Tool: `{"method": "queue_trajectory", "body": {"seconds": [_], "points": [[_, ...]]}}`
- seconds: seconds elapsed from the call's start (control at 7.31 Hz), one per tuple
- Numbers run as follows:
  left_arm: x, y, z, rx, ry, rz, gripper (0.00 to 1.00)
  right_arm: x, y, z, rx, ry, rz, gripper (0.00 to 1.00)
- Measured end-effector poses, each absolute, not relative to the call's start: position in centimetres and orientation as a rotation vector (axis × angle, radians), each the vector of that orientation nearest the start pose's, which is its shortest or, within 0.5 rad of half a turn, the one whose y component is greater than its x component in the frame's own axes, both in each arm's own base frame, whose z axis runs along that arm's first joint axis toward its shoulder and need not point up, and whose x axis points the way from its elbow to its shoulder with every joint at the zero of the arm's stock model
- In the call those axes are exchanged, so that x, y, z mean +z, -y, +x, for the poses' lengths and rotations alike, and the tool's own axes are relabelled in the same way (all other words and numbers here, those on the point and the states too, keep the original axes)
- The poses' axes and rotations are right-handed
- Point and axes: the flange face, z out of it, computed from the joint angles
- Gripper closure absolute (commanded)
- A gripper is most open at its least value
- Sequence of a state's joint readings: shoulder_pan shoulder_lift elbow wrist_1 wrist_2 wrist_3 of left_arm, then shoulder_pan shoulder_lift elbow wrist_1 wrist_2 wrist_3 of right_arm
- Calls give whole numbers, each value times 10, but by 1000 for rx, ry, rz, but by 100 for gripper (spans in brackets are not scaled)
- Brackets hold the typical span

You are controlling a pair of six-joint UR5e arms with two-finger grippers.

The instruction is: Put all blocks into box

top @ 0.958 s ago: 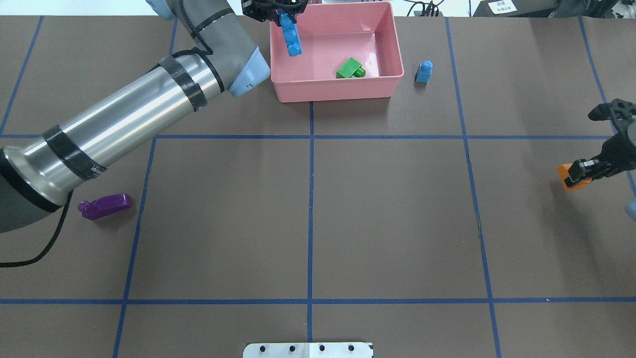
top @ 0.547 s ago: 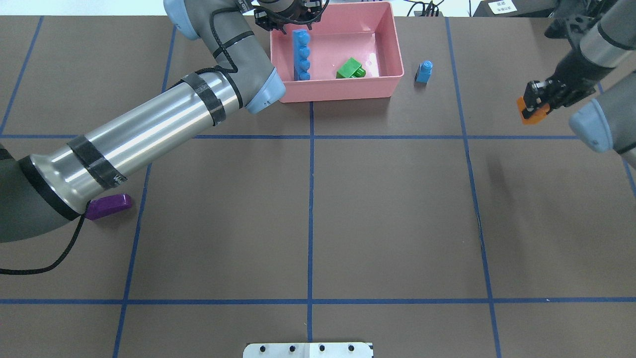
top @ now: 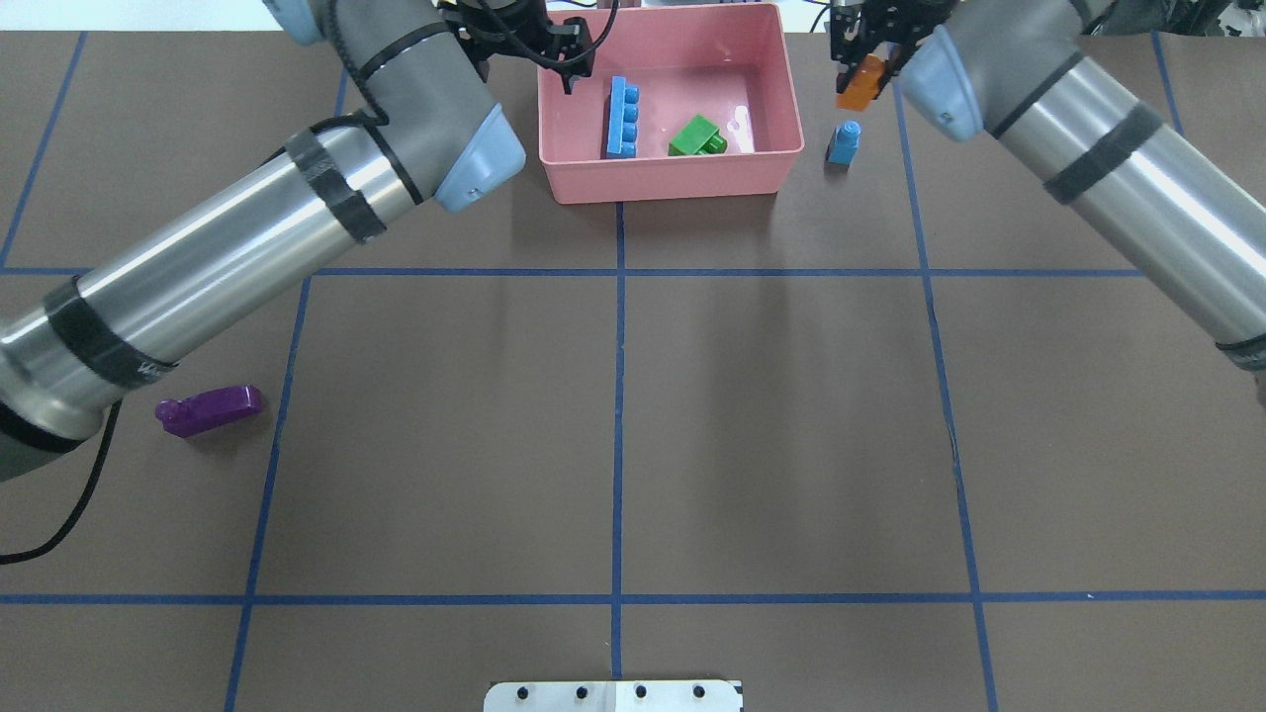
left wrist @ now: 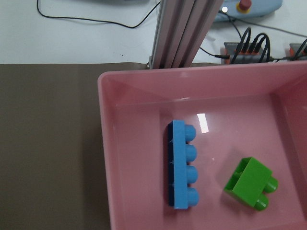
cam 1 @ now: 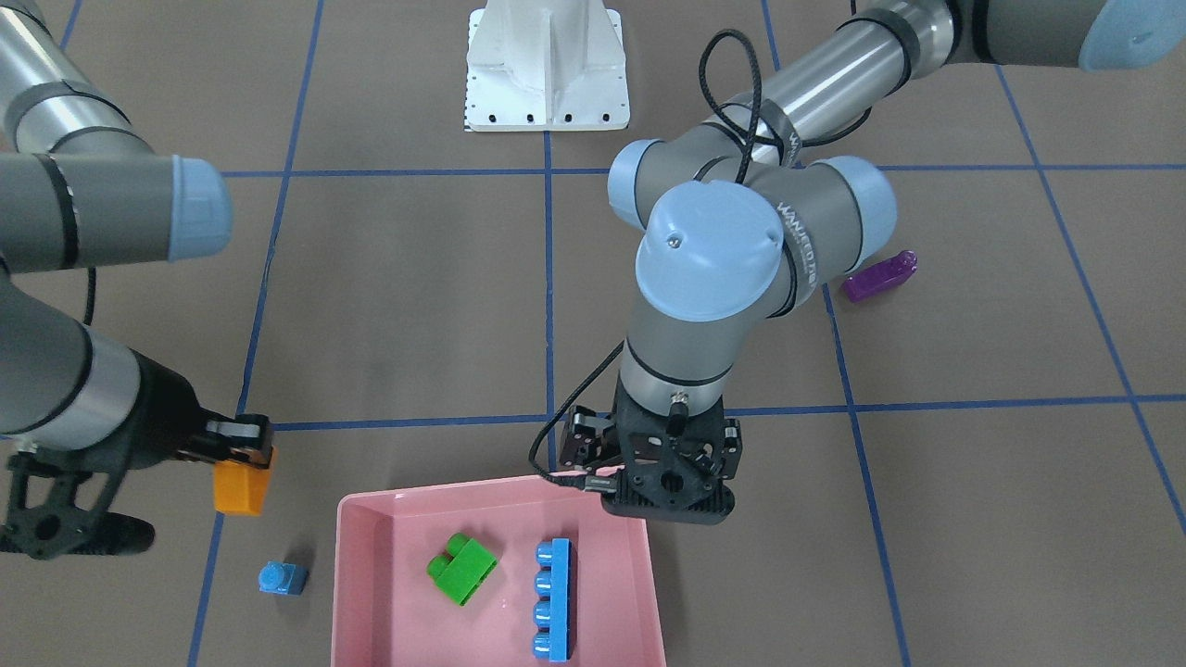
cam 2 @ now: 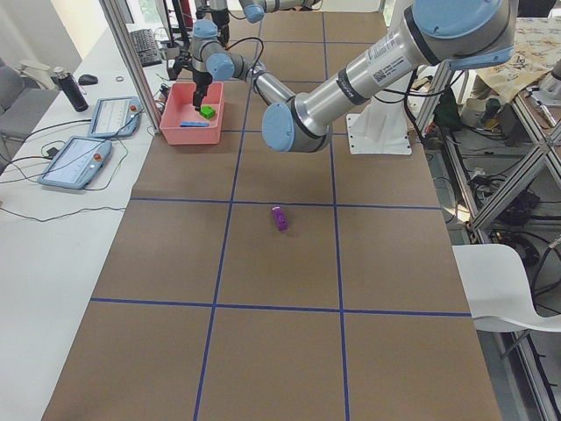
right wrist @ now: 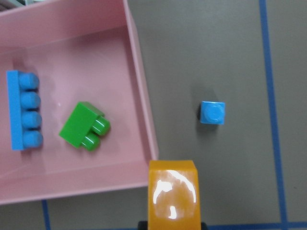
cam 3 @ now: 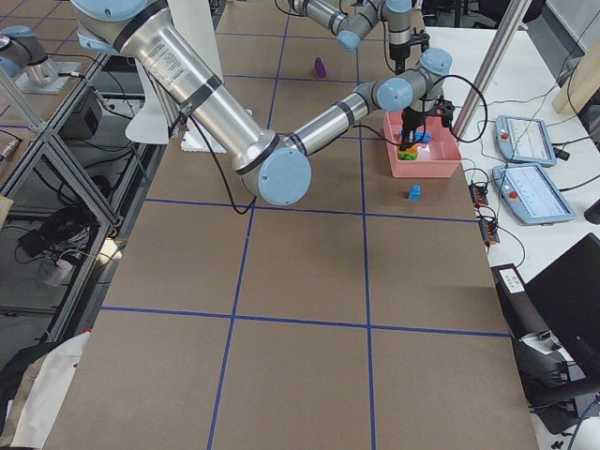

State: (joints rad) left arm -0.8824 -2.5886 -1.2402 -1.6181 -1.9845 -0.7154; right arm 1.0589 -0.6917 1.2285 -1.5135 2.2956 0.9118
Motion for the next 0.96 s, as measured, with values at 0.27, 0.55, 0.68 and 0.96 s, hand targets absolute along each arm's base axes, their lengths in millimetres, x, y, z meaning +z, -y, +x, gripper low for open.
{"method": "queue_trajectory", "body": {"seconds": [0.27,0.55,0.68,0.96], "points": [[233,612,382,371,-666,296,1,217,747,-404,253,913,6,1],[339,546,331,569,-589,276,1,208,747,-450,262,900,19,0],[381,520,316,633,-560,244,1,209,745,-459,259,896,20,0],[437,483,316,810,-517,195,1,209,752,-448,259,900,29,0]]}}
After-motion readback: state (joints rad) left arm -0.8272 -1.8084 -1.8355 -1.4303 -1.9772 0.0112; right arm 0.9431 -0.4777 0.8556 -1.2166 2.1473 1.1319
